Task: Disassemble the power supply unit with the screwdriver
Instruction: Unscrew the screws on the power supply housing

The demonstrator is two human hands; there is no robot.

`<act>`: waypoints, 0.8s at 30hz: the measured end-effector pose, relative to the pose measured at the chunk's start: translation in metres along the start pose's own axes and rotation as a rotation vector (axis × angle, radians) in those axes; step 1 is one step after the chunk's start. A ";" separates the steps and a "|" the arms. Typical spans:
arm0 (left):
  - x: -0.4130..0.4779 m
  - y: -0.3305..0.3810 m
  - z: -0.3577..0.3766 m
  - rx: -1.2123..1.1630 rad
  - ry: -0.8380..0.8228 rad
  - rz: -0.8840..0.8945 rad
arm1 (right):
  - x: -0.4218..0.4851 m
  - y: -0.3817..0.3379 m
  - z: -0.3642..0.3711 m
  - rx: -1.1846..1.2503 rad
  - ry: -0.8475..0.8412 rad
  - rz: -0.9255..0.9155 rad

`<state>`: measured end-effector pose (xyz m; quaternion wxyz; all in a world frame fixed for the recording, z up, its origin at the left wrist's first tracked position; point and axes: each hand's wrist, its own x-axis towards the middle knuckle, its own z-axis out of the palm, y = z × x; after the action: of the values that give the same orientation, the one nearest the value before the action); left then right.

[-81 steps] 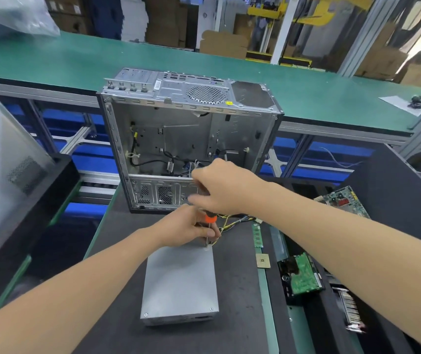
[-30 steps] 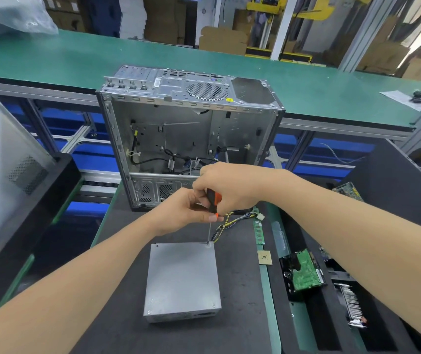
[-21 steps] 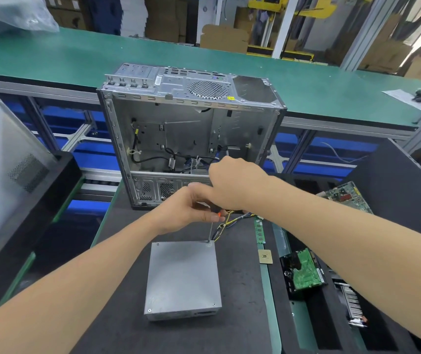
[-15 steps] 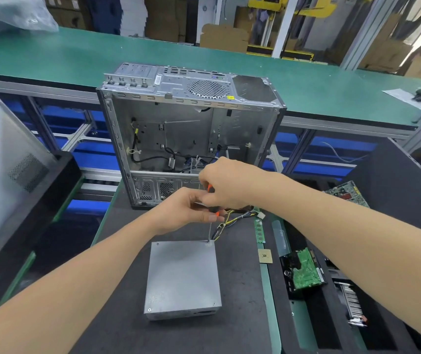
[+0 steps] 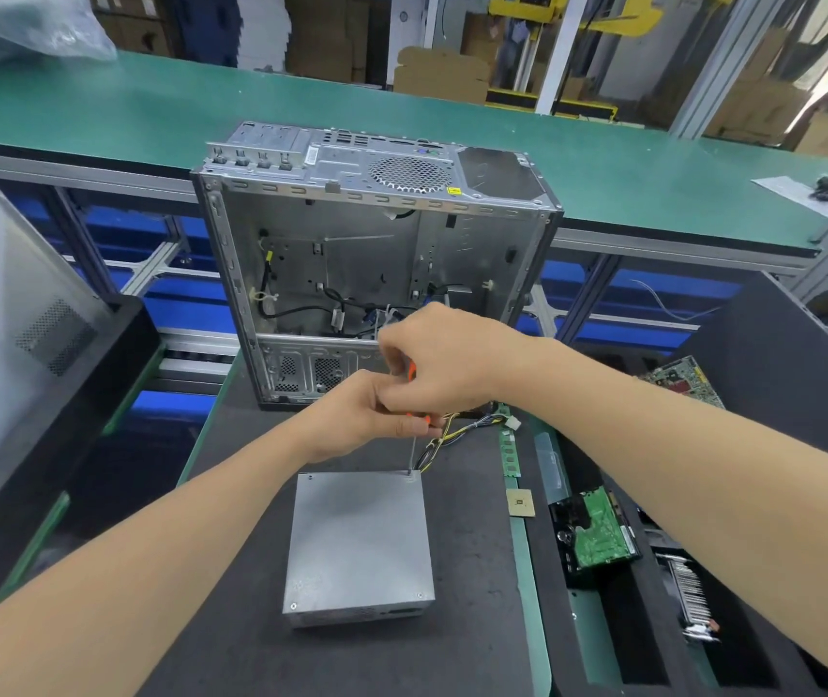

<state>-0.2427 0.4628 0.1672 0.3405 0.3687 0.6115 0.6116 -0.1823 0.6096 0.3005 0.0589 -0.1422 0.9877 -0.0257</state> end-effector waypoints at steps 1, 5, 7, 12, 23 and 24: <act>0.000 0.001 0.001 -0.018 -0.006 0.005 | 0.000 -0.002 0.004 -0.070 0.081 0.106; -0.002 0.003 0.002 -0.023 0.004 -0.015 | 0.006 -0.010 0.014 -0.089 0.054 0.364; -0.002 0.002 0.000 -0.005 -0.003 0.002 | 0.009 -0.006 0.010 -0.014 -0.021 0.293; -0.003 0.002 -0.002 0.003 0.009 -0.023 | 0.007 0.000 -0.006 0.002 -0.156 0.044; -0.002 0.000 -0.003 0.072 0.041 -0.049 | 0.005 0.003 -0.008 -0.025 -0.198 -0.123; -0.001 0.001 -0.002 0.059 0.041 -0.037 | 0.004 0.002 -0.008 -0.020 -0.147 -0.078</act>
<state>-0.2440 0.4603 0.1683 0.3281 0.3545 0.6429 0.5944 -0.1880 0.6110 0.3077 0.1287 -0.1825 0.9747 -0.0077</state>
